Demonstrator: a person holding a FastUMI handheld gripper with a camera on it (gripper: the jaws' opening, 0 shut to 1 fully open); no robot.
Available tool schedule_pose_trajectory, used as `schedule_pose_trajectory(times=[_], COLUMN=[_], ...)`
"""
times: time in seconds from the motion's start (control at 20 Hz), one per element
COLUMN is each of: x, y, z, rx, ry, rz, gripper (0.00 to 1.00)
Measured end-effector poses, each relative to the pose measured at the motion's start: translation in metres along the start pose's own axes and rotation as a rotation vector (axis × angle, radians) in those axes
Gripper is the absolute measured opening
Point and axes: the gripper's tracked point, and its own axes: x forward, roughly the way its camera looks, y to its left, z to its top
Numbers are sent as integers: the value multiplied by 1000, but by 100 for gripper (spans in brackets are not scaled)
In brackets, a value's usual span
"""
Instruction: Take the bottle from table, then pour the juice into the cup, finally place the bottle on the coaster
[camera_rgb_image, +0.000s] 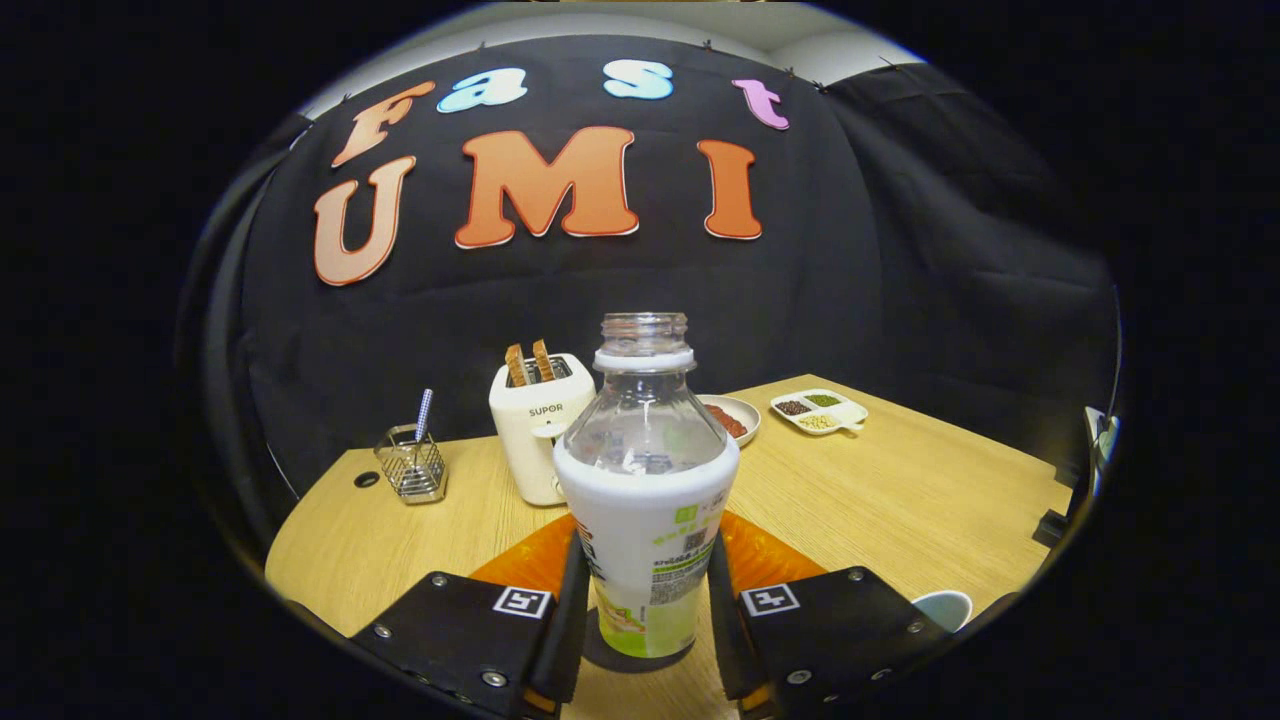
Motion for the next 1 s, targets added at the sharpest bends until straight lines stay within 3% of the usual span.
schedule_pose_trajectory(times=[0.7,1.0], x=[11,4], y=[30,32], z=[-31,-32], rx=[-86,-86], ry=[43,33], rz=[31,20], gripper=[57,65])
